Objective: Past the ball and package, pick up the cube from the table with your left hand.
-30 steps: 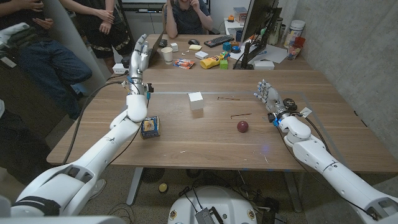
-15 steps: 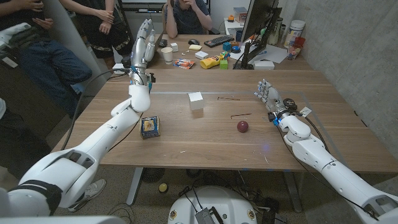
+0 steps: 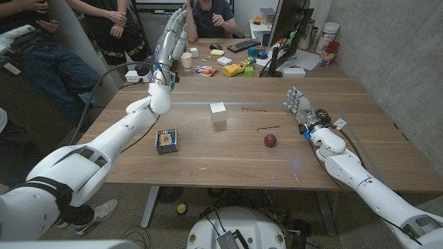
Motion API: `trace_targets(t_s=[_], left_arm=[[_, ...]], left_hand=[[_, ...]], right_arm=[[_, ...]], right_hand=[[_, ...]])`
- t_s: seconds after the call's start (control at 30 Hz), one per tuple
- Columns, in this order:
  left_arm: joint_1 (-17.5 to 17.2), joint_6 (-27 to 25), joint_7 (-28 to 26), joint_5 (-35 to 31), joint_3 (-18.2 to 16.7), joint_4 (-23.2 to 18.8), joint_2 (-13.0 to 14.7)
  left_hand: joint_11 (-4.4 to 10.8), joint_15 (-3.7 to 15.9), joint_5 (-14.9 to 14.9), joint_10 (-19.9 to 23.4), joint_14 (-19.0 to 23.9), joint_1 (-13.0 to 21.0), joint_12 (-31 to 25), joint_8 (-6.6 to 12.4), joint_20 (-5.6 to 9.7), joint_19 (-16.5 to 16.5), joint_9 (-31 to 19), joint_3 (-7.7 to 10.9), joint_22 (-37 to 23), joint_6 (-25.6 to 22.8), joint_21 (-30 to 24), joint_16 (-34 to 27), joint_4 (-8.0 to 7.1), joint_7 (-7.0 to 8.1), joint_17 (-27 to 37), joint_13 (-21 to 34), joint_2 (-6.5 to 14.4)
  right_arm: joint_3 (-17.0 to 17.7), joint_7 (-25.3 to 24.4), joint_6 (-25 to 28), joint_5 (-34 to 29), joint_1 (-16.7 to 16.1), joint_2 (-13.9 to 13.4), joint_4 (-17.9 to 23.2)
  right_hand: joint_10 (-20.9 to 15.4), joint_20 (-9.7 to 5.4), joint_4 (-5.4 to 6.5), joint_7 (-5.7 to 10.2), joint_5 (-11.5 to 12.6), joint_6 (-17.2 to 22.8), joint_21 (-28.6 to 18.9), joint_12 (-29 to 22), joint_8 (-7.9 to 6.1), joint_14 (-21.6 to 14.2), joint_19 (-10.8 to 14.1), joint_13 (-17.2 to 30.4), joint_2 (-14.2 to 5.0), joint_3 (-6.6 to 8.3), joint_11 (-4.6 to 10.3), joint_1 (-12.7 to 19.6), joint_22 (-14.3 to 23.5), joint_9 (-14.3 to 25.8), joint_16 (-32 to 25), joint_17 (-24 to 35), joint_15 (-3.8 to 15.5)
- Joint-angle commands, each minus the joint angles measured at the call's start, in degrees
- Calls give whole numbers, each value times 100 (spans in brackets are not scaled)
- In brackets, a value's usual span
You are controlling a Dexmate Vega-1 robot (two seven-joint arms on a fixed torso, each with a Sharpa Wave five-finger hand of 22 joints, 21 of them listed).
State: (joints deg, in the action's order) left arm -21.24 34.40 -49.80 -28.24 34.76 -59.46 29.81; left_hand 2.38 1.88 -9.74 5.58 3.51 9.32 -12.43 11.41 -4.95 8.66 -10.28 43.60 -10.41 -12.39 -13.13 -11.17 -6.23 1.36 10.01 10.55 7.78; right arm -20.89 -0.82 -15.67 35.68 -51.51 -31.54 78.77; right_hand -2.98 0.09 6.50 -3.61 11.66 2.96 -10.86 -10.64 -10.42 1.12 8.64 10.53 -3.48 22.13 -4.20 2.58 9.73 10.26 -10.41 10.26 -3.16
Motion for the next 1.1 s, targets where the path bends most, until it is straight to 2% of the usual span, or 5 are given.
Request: trace_targets(t_s=[0.03, 0.33, 0.57, 0.87, 1.1], left_arm=[[801, 480, -212, -540, 649, 751, -78], [1390, 740, -537, -1074, 1222, 1243, -71], [1825, 1126, -814, -1473, 1654, 1471, -74], [2426, 1812, -1042, -1724, 2274, 2196, -338], [2383, 1643, -723, -1589, 2344, 1960, -226]], left_hand=[[32, 107, -4, -18, 29, 75, 22, -17, 33, 36, -9, -10, -10, 4, 8, 23, 37, 49, 22, 10, 224], [73, 148, -10, -3, 29, 102, 32, -39, 176, 76, -12, -7, -11, 14, 6, 26, 37, 22, 25, 11, 259], [95, 217, -9, 30, 55, 131, 31, -49, 20, 33, -15, -9, -11, 14, 32, 21, 50, 117, 24, 12, 264], [68, 139, -17, -44, -25, 204, 75, -93, 340, 139, -19, 12, -8, 136, 11, 41, 32, 36, 38, 16, 355], [40, 101, -15, -45, -80, 228, 74, -101, 131, 117, -28, -7, -4, 215, 38, 31, -36, 140, 65, 22, 368]], right_arm=[[-27, 57, -46, 1, 65, 45, -110], [-24, 67, -70, 3, 69, 53, -137], [-28, 81, -82, -7, 76, 45, -136], [-15, 45, -81, -4, 48, 42, -113], [18, 10, -96, 15, -5, 30, -86]], right_hand=[[1, 2, 10, -59, 30, 13, -42, -45, -38, -15, 44, 16, 17, -34, -42, -62, 20, 29, -48, 19, -2], [10, -3, 29, -66, 32, 5, -39, -40, -37, -11, 38, 16, 57, -78, -13, -101, 20, 30, -47, 22, -1], [11, -2, 42, -74, 35, -6, -36, -39, -34, -4, 33, 16, 73, -101, -26, -120, 19, 29, -44, 22, 1], [15, 6, 60, -79, 43, -8, -36, -37, -36, -6, 33, 16, 90, -134, -25, -142, 19, 29, -44, 21, -3], [14, 2, 74, -80, 52, -11, -34, -37, -38, -10, 31, 15, 97, -158, -29, -152, 18, 28, -44, 19, 2]])
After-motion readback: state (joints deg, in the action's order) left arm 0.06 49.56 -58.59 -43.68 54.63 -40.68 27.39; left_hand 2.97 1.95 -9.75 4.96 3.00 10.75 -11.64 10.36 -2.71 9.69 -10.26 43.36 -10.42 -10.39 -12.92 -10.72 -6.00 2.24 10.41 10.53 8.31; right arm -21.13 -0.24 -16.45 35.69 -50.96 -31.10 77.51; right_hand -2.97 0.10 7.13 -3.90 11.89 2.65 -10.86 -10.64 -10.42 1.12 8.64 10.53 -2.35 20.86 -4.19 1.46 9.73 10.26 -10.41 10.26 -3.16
